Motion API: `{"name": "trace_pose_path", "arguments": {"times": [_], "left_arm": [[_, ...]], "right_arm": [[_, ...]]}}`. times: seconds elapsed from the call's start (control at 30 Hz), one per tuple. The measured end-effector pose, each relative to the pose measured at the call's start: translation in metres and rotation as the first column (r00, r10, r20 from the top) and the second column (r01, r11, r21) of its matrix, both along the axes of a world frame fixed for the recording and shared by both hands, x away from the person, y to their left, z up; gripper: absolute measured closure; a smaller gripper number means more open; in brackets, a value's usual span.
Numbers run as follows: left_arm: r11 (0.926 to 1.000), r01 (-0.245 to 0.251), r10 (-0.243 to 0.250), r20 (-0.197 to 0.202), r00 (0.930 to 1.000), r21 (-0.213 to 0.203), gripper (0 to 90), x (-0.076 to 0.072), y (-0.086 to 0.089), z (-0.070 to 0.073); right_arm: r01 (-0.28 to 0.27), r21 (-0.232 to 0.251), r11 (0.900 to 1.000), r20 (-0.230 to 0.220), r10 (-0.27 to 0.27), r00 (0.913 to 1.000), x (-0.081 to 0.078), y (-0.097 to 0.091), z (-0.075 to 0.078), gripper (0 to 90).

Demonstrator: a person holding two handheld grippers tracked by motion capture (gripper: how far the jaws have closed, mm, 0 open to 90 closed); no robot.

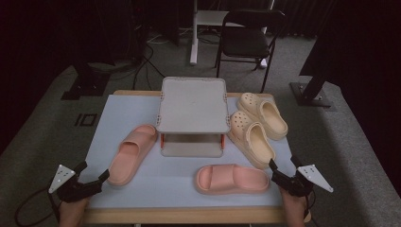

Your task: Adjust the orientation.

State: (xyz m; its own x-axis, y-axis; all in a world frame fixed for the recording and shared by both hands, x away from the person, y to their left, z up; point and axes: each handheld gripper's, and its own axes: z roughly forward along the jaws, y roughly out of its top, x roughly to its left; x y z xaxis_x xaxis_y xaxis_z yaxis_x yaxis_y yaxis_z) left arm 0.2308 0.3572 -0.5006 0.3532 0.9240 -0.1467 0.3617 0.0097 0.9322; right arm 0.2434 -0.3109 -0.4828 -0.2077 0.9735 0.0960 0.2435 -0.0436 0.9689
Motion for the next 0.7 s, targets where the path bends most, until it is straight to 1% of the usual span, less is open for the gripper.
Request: {"name": "trace_pose_path", "arguments": {"times": [0.03, 0.13, 0.17, 0.2, 0.23, 0.3, 0.33, 0.37, 0.4, 0.43, 0.47, 0.5, 0.53, 0.57, 0.63, 0.67, 0.7], "left_arm": [[0.9999, 0.010, -0.010, -0.013, 0.9999, -0.003, 0.0, 0.002, 0.000, -0.001], [0.9997, 0.021, -0.021, -0.014, 0.9997, -0.009, 0.0, 0.006, 0.001, 0.001], [0.9996, 0.027, -0.027, -0.008, 0.9996, -0.003, 0.0, 0.011, 0.001, 0.003], [0.9995, 0.033, -0.033, -0.011, 0.9994, -0.002, 0.0, 0.014, 0.001, 0.004], [0.9995, 0.033, -0.033, -0.011, 0.9994, -0.002, 0.0, 0.014, 0.001, 0.004], [0.9989, 0.045, -0.045, -0.010, 0.9990, 0.012, 0.0, 0.021, 0.002, 0.006], [0.9976, 0.065, -0.065, -0.015, 0.9978, 0.023, 0.0, 0.027, 0.004, 0.006], [0.9976, 0.065, -0.065, -0.015, 0.9978, 0.023, 0.0, 0.027, 0.004, 0.006], [0.9967, 0.077, -0.077, -0.022, 0.9968, 0.025, 0.0, 0.033, 0.006, 0.004], [0.9964, 0.079, -0.078, -0.025, 0.9966, 0.032, 0.0, 0.036, 0.006, 0.004], [0.9964, 0.079, -0.078, -0.025, 0.9966, 0.032, 0.0, 0.036, 0.006, 0.004], [0.9955, 0.084, -0.083, -0.035, 0.9959, 0.042, 0.0, 0.041, 0.006, 0.002], [0.9955, 0.084, -0.083, -0.035, 0.9959, 0.042, 0.0, 0.041, 0.006, 0.002], [0.9953, 0.090, -0.088, -0.046, 0.9951, 0.036, 0.0, 0.047, 0.006, 0.001], [0.9954, 0.091, -0.090, -0.040, 0.9952, 0.029, 0.0, 0.052, 0.007, 0.001], [0.9954, 0.091, -0.090, -0.040, 0.9952, 0.029, 0.0, 0.052, 0.007, 0.001], [0.9956, 0.090, -0.089, -0.037, 0.9953, 0.027, 0.0, 0.057, 0.006, 0.003]], "right_arm": [[0.002, -0.004, 1.0000, 0.004, -0.002, 1.0000, 0.000, 0.001, 0.001, 12.1], [-0.001, -0.002, 1.0000, 0.003, 0.001, 1.0000, 0.000, 0.001, 0.001, 12.1], [0.003, 0.007, 1.0000, -0.005, -0.003, 1.0000, 0.001, 0.001, -0.001, 12.1], [0.002, 0.012, 0.9999, -0.010, -0.002, 1.0000, 0.002, 0.000, -0.001, 12.1], [0.002, 0.012, 0.9999, -0.010, -0.002, 1.0000, 0.002, 0.000, -0.001, 12.1], [0.006, 0.019, 0.9998, -0.009, -0.006, 0.9999, 0.003, -0.001, -0.001, 12.1], [0.009, 0.025, 0.9996, -0.004, -0.009, 0.9999, 0.002, -0.001, -0.001, 12.1], [0.013, 0.026, 0.9996, -0.006, -0.013, 0.9999, 0.002, -0.001, 0.000, 12.1], [0.015, 0.033, 0.9993, -0.008, -0.014, 0.9999, 0.003, -0.001, 0.000, 12.1], [0.017, 0.038, 0.9991, -0.009, -0.017, 0.9998, 0.003, -0.001, 0.000, 12.1], [0.021, 0.035, 0.9992, -0.012, -0.021, 0.9997, 0.003, -0.001, 0.000, 12.1], [0.013, 0.032, 0.9994, -0.015, -0.013, 0.9998, 0.003, 0.000, -0.001, 12.1], [0.013, 0.032, 0.9994, -0.015, -0.013, 0.9998, 0.003, 0.000, -0.001, 12.1], [0.008, 0.027, 0.9996, -0.021, -0.008, 0.9998, 0.004, 0.002, -0.001, 12.1], [-0.001, 0.023, 0.9997, -0.027, 0.001, 0.9996, 0.004, 0.003, -0.002, 12.1], [0.003, 0.019, 0.9998, -0.027, -0.003, 0.9996, 0.004, 0.004, -0.002, 12.1], [-0.001, 0.018, 0.9998, -0.025, 0.002, 0.9997, 0.004, 0.004, -0.002, 12.1]]}}
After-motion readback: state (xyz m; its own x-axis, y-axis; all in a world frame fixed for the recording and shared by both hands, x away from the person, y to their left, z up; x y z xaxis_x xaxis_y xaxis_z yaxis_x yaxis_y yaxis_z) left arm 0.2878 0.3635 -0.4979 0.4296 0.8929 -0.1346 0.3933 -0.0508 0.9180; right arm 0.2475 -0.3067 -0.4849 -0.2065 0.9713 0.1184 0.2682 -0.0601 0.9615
